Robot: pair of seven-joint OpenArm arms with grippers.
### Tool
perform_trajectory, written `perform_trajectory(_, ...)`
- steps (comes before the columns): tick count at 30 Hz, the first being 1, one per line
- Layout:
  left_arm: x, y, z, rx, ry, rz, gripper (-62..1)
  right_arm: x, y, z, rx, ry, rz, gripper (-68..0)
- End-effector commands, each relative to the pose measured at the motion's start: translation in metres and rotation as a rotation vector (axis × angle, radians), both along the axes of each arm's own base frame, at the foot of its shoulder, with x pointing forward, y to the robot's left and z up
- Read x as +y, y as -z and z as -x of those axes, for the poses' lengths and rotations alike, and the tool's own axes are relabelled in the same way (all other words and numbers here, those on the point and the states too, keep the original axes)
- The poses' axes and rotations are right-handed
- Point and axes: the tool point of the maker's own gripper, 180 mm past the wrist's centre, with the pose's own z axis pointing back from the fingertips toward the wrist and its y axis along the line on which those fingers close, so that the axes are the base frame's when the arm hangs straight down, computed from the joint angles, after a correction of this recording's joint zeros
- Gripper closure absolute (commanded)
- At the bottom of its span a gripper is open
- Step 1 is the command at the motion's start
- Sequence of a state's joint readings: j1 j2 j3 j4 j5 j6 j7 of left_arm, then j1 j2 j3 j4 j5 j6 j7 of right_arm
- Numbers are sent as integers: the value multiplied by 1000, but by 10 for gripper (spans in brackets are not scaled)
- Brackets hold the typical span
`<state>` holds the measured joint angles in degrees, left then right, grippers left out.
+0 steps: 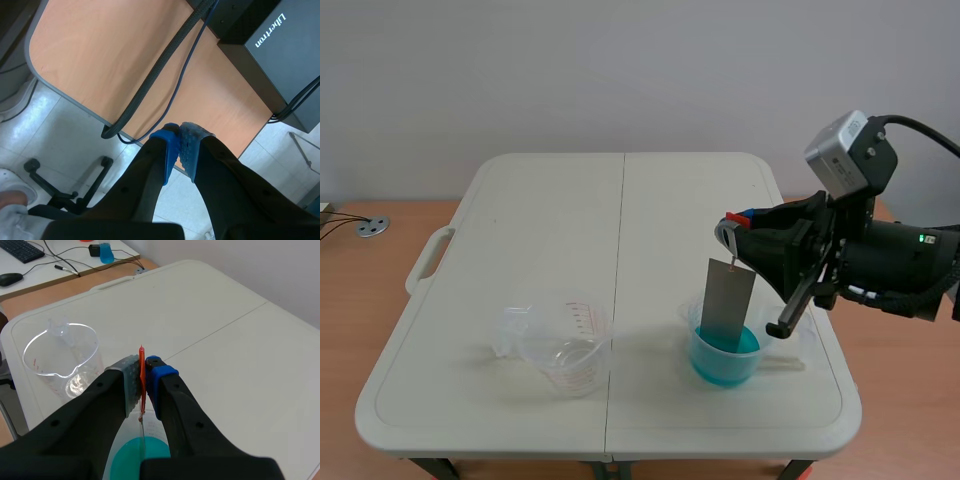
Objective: Hold the metal plate by the orange handle, dip it into the blue solution, take it out and point at it, then put the plate back in the beaker on the left.
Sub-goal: 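Lower the plate into the blue solution, then hold the plate still in the solution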
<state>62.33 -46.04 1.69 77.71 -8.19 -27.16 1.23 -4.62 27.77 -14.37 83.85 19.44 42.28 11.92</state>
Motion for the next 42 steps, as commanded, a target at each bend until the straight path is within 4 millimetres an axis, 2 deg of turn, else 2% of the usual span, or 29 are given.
perform_trajectory(1, -4, -2, 0, -2, -8, 17, -28, 1, -10, -4, -38, -11, 4, -13)
perform_trajectory(17, -4, -2, -1, -2, -7, 17, -28, 2, -5, -3, -38, -14, 21, -13)
perform_trajectory(25, -1, 1, -10, -20, -10, 7, -28, 2, -5, -3, -38, -14, 21, -13)
perform_trajectory(42, 0, 2, -9, -16, -3, 0, -28, 2, -5, -3, -38, -14, 21, -13)
